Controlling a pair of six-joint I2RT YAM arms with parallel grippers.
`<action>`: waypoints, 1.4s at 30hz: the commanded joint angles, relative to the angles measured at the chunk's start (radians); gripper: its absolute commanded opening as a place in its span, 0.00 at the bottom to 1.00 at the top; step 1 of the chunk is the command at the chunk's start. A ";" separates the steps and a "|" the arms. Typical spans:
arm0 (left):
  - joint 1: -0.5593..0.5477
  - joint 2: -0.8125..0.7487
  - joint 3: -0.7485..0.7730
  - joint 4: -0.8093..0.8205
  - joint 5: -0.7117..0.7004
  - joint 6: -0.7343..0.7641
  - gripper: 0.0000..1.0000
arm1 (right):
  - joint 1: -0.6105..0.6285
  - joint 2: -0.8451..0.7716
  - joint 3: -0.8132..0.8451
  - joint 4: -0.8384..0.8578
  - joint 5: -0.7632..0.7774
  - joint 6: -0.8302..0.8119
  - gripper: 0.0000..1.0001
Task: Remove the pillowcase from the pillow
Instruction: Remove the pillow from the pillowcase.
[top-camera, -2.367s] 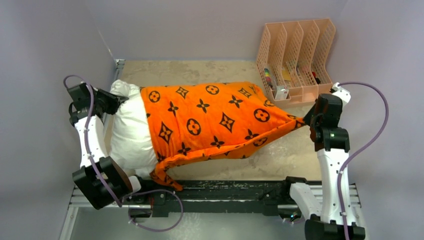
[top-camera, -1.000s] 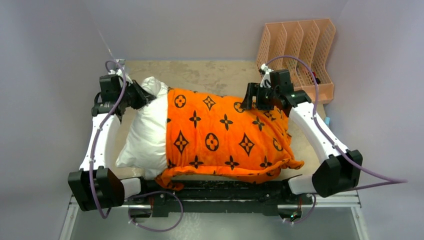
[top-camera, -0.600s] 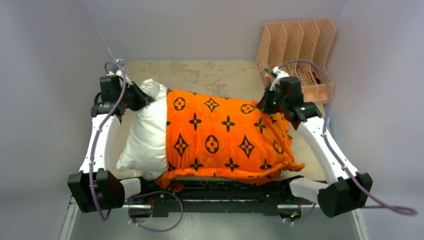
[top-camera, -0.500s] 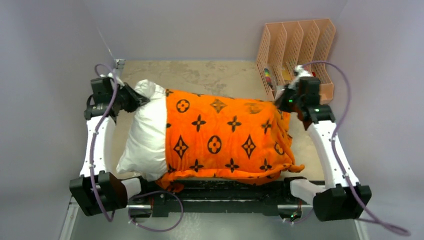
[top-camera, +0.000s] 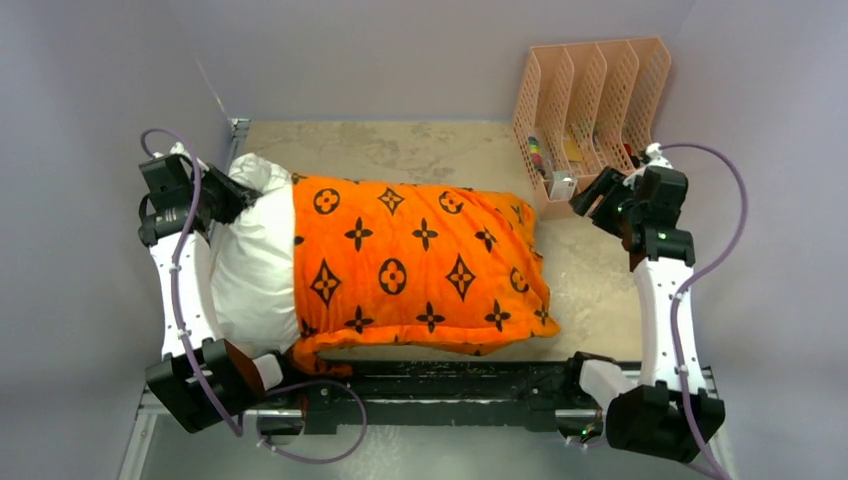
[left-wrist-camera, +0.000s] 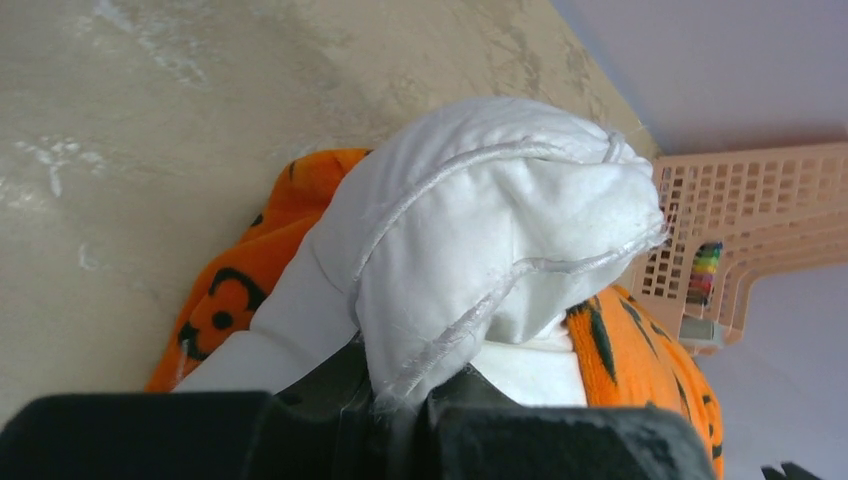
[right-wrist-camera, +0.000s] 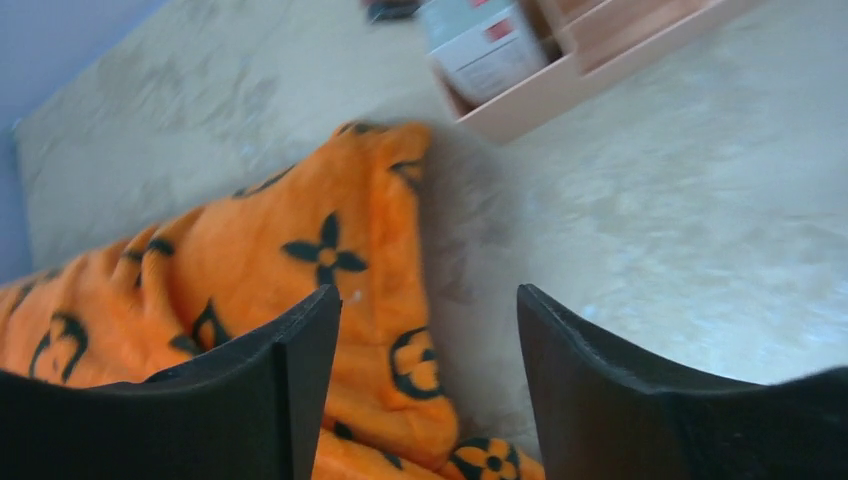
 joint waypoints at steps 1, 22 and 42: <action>-0.090 -0.026 0.020 0.103 0.113 0.096 0.00 | 0.002 0.071 -0.106 0.141 -0.374 0.086 0.72; -0.095 -0.054 -0.187 0.211 0.034 0.031 0.00 | 0.040 0.294 -0.337 0.568 -0.443 0.362 0.00; 0.050 -0.095 -0.210 0.286 0.021 -0.093 0.00 | -0.325 0.076 -0.044 0.126 -0.404 0.073 0.27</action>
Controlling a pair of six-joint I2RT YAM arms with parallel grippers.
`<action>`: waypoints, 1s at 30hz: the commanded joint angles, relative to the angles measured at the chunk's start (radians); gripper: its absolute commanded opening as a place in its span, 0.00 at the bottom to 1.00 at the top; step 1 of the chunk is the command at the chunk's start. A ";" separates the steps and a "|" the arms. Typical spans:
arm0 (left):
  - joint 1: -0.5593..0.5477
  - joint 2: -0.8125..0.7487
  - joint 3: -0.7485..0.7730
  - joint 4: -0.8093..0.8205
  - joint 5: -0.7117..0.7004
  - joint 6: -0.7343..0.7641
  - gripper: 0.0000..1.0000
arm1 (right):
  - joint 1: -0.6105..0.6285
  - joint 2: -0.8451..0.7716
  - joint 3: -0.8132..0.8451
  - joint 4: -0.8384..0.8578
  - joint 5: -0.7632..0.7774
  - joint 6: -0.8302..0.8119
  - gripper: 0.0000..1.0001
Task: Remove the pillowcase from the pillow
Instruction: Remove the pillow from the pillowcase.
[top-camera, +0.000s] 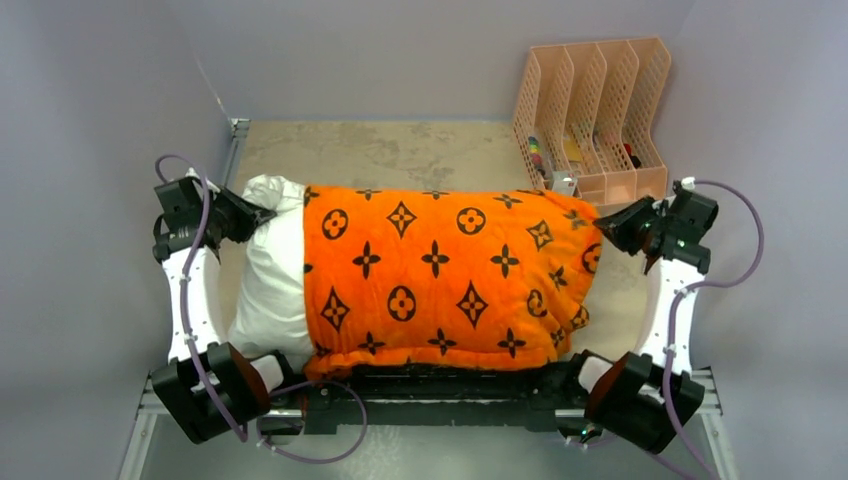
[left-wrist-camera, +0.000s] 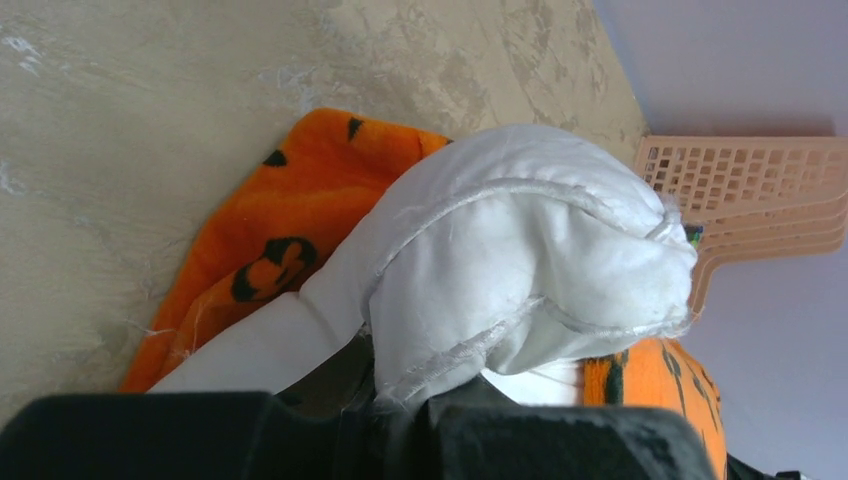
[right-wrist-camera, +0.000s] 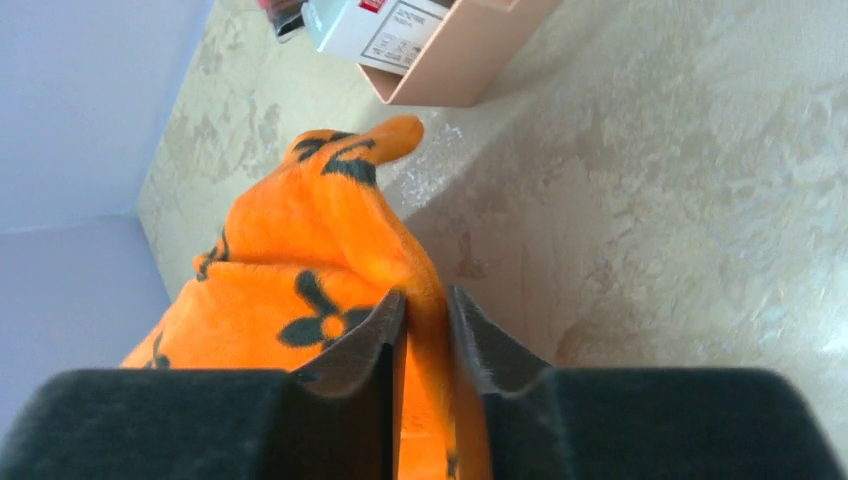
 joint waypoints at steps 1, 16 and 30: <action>0.040 -0.061 -0.072 0.279 0.029 -0.036 0.00 | -0.014 0.062 0.141 0.045 -0.123 -0.138 0.40; -0.149 -0.132 -0.049 0.310 0.082 -0.037 0.00 | 1.094 0.348 0.616 -0.029 0.219 -0.233 0.71; -0.191 -0.181 -0.025 0.302 0.199 -0.026 0.00 | 1.521 0.905 1.319 -0.237 0.503 -0.306 0.72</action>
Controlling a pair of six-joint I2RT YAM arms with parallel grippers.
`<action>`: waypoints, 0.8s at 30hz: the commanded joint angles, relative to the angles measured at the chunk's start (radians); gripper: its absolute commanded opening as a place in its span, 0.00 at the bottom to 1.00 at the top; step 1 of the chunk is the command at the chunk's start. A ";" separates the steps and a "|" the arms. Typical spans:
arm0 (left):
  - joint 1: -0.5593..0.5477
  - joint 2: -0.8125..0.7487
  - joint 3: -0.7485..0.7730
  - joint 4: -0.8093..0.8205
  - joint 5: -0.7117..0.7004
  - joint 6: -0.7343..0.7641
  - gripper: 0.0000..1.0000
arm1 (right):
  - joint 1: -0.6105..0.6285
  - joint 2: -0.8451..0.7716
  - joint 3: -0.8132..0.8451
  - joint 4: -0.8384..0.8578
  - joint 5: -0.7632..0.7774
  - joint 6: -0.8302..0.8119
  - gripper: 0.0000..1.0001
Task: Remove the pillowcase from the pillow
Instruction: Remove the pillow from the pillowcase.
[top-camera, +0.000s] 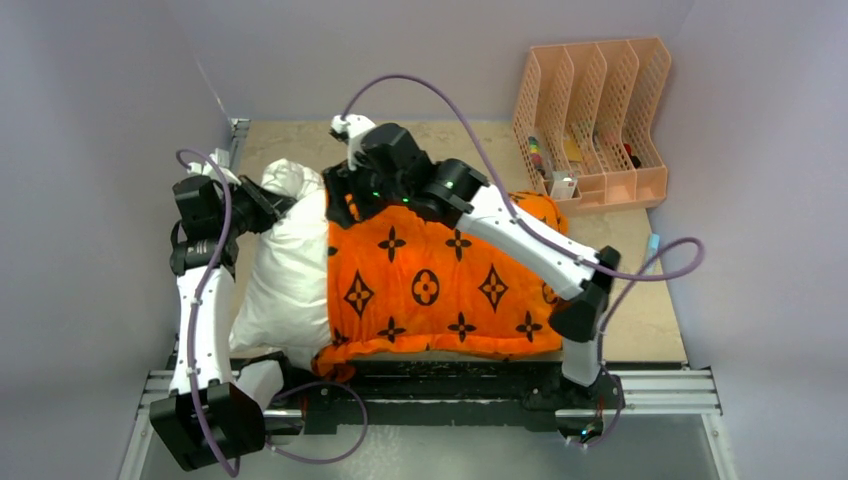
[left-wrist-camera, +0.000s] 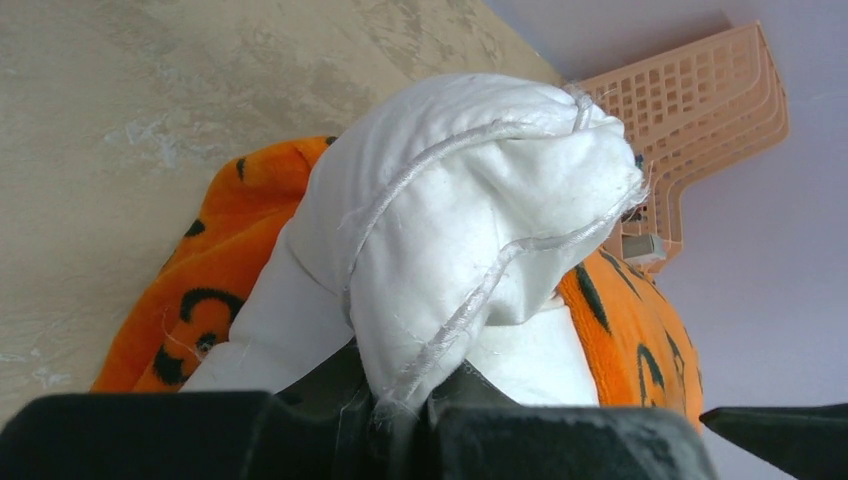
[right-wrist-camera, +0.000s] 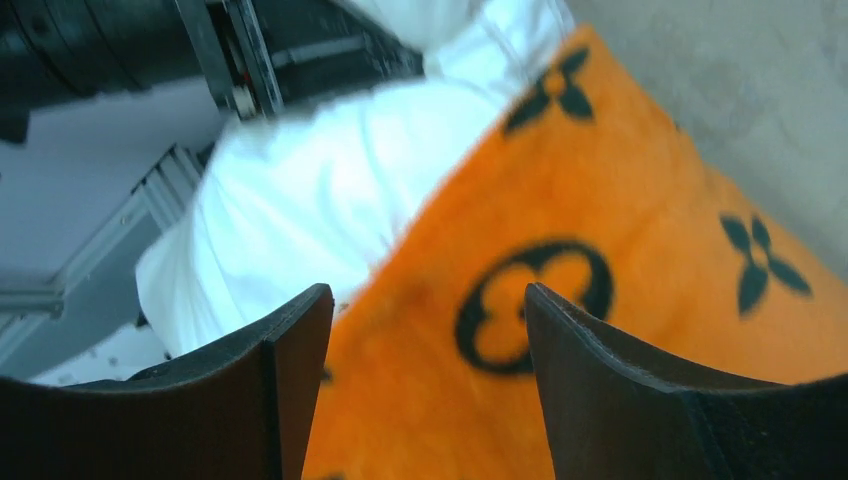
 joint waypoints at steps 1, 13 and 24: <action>-0.031 -0.050 0.074 0.077 0.120 -0.009 0.00 | 0.039 0.169 0.257 -0.139 0.153 -0.038 0.71; -0.028 -0.062 0.134 -0.054 -0.082 0.047 0.00 | -0.172 0.009 -0.124 -0.192 0.497 0.085 0.00; -0.028 -0.017 0.147 0.008 -0.089 -0.020 0.00 | -0.584 -0.440 -0.673 -0.070 0.386 0.048 0.00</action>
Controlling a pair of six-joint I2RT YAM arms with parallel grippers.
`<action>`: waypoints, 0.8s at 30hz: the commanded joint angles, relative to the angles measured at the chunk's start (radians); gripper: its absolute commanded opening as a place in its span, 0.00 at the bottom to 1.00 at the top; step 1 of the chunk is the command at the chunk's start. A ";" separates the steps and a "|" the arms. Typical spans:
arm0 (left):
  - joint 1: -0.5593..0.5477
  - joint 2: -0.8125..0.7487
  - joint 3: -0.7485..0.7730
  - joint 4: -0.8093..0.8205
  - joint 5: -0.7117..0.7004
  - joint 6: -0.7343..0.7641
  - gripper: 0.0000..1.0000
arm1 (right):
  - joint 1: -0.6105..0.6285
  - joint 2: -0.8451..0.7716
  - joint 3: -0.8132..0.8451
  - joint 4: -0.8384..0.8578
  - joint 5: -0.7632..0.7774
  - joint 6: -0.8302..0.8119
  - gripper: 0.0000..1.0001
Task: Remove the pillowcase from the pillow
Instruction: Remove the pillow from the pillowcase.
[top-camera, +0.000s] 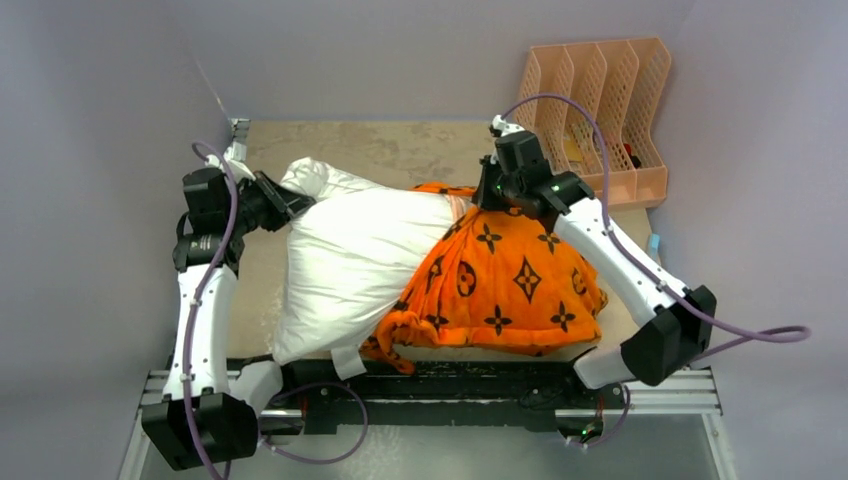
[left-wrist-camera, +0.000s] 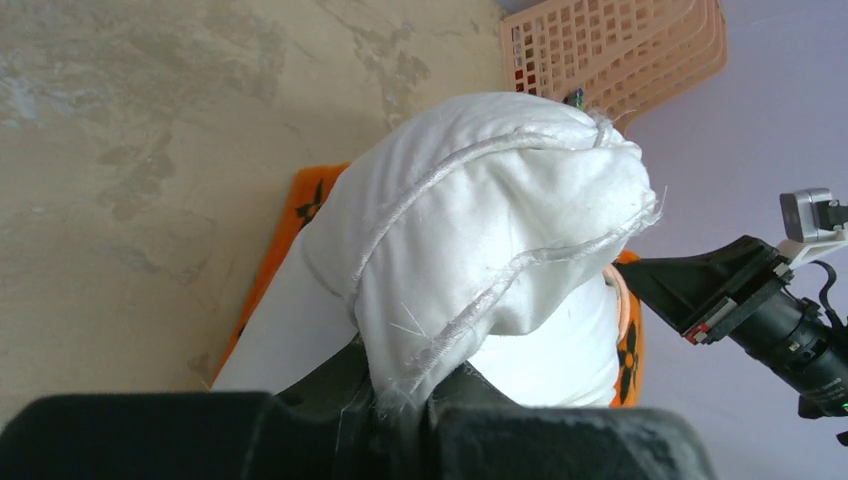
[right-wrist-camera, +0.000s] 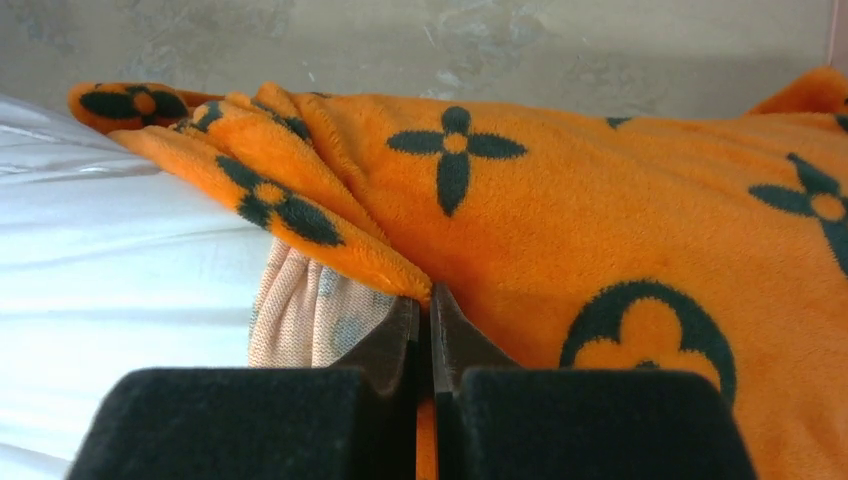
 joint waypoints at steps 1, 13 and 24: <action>0.047 -0.009 0.066 0.103 -0.106 -0.002 0.00 | -0.125 -0.063 -0.057 -0.100 0.180 -0.075 0.00; 0.048 0.180 0.163 0.083 -0.304 -0.102 0.00 | 0.322 -0.070 0.154 -0.143 -0.039 -0.128 0.70; 0.048 0.376 0.241 -0.030 -0.356 -0.021 0.61 | 0.785 0.055 0.039 0.007 0.407 0.073 0.80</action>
